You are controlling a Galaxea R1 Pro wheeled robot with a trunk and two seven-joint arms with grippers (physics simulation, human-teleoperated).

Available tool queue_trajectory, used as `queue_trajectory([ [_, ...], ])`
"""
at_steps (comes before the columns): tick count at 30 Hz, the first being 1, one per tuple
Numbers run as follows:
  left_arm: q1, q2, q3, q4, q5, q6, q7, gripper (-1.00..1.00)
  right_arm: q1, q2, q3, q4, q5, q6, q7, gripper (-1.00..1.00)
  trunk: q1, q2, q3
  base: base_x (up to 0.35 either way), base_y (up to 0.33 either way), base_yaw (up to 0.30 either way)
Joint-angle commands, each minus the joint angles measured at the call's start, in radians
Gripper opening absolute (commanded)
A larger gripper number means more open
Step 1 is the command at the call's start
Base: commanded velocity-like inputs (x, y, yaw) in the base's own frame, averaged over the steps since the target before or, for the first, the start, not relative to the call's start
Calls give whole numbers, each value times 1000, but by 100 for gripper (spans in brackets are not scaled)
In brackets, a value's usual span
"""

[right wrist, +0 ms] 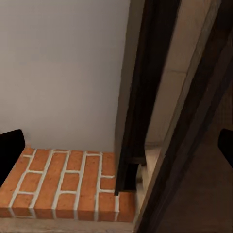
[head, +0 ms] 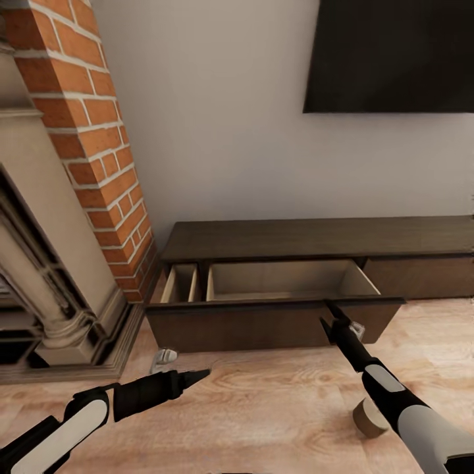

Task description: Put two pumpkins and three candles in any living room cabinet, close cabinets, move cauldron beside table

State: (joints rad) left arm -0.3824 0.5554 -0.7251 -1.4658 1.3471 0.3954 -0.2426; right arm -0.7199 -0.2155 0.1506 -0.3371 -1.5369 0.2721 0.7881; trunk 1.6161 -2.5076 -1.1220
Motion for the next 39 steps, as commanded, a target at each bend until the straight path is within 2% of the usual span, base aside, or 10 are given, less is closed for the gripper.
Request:
queue_trajectory([
  [1,-1,-5,-3,29,8,3,0,100,0,-1,4,-24,-4,5,2,100,-1,0,3,-337,0,0],
  [8,-1,-19,27,65,5,2,18,100,2,0,9,-52,22,1,2,100,-4,2,30,-185,0,0],
  [11,-1,-29,30,68,0,1,128,100,2,0,9,-55,36,-13,-9,100,-6,2,42,-24,0,0],
  [14,-1,-80,32,68,-4,-2,324,100,6,-1,9,-103,44,-76,-43,100,-7,3,53,-5,0,0],
  [21,-1,-98,33,68,-5,-5,400,100,146,-3,7,-434,104,-213,-225,100,-10,5,81,0,0,0],
  [25,-1,-100,33,68,-5,-7,407,100,302,-3,7,-755,211,-359,-442,100,-12,6,96,0,0,0],
  [30,-1,-100,36,68,-42,-7,420,100,398,0,15,-1042,488,-472,-886,100,-14,7,115,0,0,0],
  [32,-1,-100,36,68,-61,-8,422,100,404,0,38,-1091,562,-473,-999,100,-15,7,123,0,0,0],
  [35,-1,-100,35,68,-87,-8,426,100,409,-1,144,-1179,695,-423,-1263,100,-20,15,134,0,0,0],
  [39,-1,-100,33,68,-93,-9,426,100,409,0,218,-1218,771,-301,-1475,100,-35,43,146,0,0,0],
])
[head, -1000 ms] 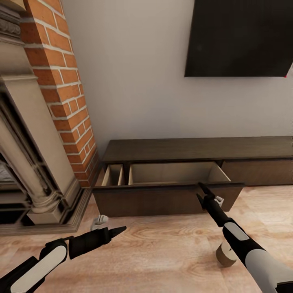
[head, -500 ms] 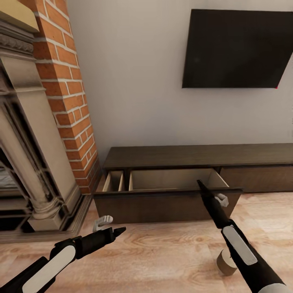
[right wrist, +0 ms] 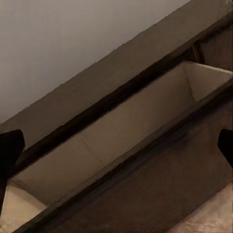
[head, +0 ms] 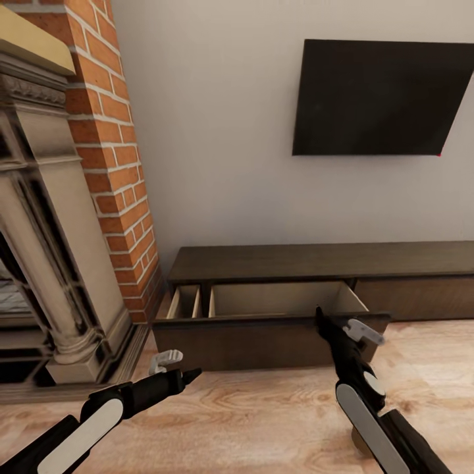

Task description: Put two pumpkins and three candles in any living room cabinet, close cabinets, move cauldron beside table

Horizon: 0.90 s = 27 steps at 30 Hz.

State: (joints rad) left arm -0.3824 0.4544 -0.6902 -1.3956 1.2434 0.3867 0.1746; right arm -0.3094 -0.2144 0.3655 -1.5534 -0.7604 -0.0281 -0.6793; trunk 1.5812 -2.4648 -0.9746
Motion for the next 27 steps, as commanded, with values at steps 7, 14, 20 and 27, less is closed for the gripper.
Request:
queue_trajectory([
  [7,-1,-4,-9,-3,-9,0,25,100,-8,37,29,-9,47,356,-171,100,-12,21,8,0,0,0],
  [14,-1,-20,-7,-3,-23,0,37,100,-10,56,-11,-13,36,431,-184,100,-12,21,8,0,0,0],
  [20,-1,-22,-6,-3,-24,0,37,100,-10,62,-19,-15,30,434,-184,100,-12,21,8,0,0,0],
  [27,-1,-22,-5,-3,-24,1,35,100,-10,67,-14,-16,29,431,-186,100,-12,21,8,0,0,0],
])
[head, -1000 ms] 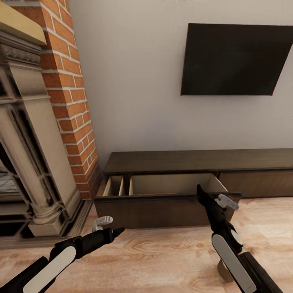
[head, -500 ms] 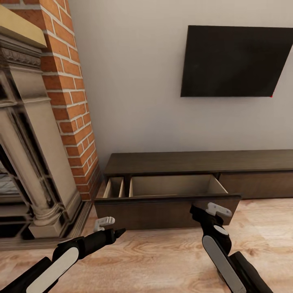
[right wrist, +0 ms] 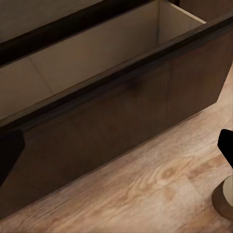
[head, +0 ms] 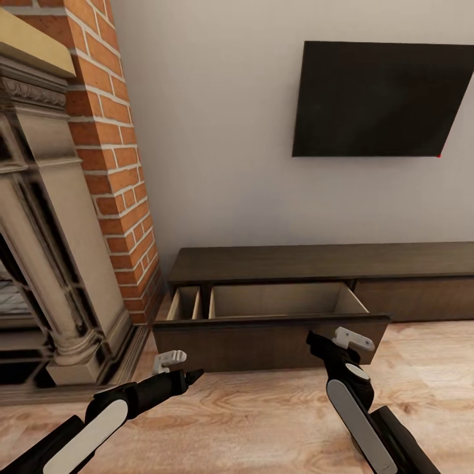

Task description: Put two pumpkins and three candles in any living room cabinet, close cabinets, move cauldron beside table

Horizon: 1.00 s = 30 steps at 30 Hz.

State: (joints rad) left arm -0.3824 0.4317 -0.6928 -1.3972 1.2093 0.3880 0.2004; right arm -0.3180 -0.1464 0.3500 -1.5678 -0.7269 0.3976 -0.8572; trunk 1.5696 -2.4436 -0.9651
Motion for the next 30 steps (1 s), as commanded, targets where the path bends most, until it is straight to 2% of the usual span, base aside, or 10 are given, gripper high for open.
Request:
queue_trajectory([
  [1,-1,1,-2,-2,10,0,9,100,-1,3,3,-1,-5,5,-9,100,0,-1,-1,0,0,0],
  [5,-1,1,-2,-2,11,0,8,100,-1,27,5,-1,-2,7,-12,100,0,-1,-1,0,0,-16],
  [8,-1,1,-3,-2,12,0,9,100,-1,33,4,-1,-1,7,-11,100,0,-1,0,0,0,-161],
  [15,-1,0,-4,-2,15,0,10,100,-1,36,5,0,0,9,-11,100,0,-1,4,0,0,-250],
  [21,-1,-22,-5,0,18,0,10,100,-1,36,9,8,0,10,-9,100,0,-1,8,0,0,-269],
  [30,-1,-28,-8,0,16,0,10,100,-1,36,32,29,4,8,-5,100,0,-1,13,0,0,-269],
])
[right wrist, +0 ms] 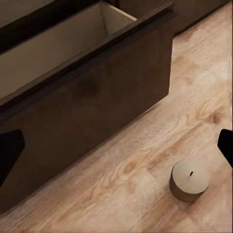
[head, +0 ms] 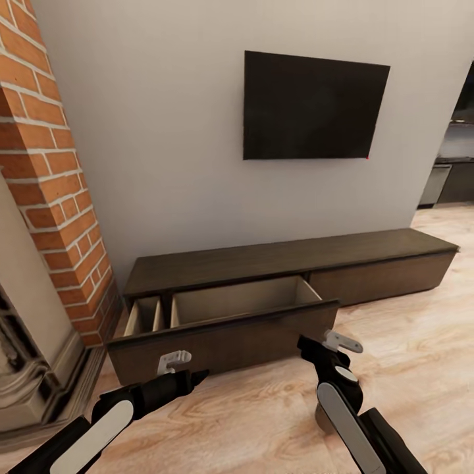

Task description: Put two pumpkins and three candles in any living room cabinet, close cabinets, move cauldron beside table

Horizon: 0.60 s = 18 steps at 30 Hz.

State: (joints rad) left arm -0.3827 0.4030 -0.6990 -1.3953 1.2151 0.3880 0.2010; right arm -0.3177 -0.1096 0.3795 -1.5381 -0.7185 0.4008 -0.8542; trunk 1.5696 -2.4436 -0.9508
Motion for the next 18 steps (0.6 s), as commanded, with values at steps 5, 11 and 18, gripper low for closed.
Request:
queue_trajectory([
  [5,-1,2,-2,-5,5,-1,10,100,-1,-1,5,3,-3,5,-6,100,0,-1,0,0,0,-137],
  [11,-1,2,-12,-12,-8,-13,9,100,-4,0,17,74,-1,8,5,100,0,-1,0,0,0,-16],
  [18,-1,8,-97,-79,-61,-137,19,100,-158,0,21,346,21,9,107,100,0,-1,0,0,0,-2],
])
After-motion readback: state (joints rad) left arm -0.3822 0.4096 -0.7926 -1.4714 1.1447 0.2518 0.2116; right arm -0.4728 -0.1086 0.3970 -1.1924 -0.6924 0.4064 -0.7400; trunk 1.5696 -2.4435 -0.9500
